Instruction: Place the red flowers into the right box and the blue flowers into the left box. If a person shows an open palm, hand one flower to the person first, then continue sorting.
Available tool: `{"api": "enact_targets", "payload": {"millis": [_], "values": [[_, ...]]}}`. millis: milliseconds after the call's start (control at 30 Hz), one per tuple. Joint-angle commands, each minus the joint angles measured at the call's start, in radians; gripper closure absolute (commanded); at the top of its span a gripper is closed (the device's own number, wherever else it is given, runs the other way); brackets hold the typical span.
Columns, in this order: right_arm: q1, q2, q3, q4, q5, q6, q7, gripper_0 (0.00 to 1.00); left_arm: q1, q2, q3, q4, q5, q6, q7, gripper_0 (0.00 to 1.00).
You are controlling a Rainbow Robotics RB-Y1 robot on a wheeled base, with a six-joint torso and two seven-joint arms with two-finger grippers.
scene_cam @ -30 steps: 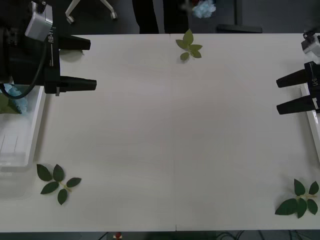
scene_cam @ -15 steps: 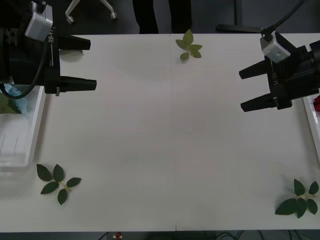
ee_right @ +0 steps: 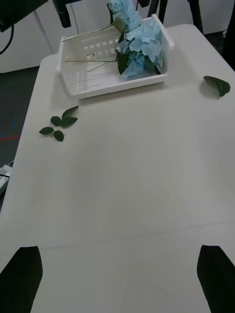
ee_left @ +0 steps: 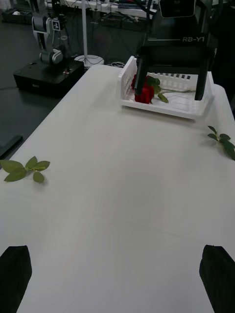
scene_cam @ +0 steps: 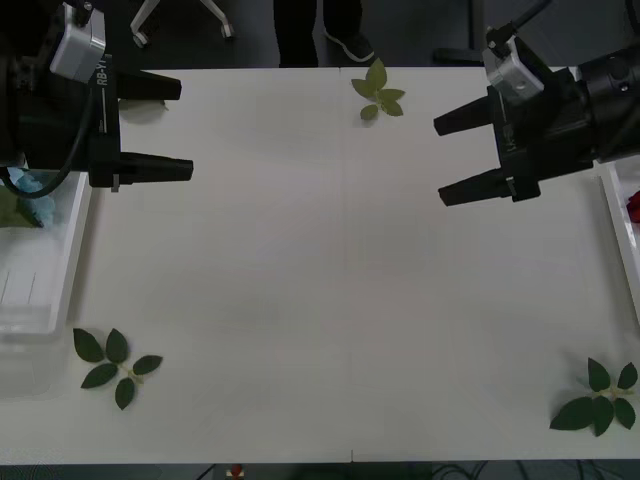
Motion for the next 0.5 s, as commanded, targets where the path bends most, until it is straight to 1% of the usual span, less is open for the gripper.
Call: {"api": "enact_targets", "payload": {"millis": [33,400,433,500], "values": [[-0.022,0.020,0.001,-0.013,0.025,-0.003,0.030,0.08,0.014,0.007,0.002,-0.014,0.002,-0.005,0.019,0.00],[-0.022,0.020,0.001,-0.013,0.025,-0.003,0.030,0.07,0.014,0.007,0.002,-0.014,0.002,-0.005,0.019,0.00],[-0.022,0.020,0.001,-0.013,0.025,-0.003,0.030,0.00,0.014,0.007,0.002,-0.014,0.002,-0.005,0.019,0.00],[-0.022,0.020,0.001,-0.013,0.025,-0.003,0.030,0.00,0.014,0.007,0.002,-0.014,0.002,-0.005,0.019,0.00]]}}
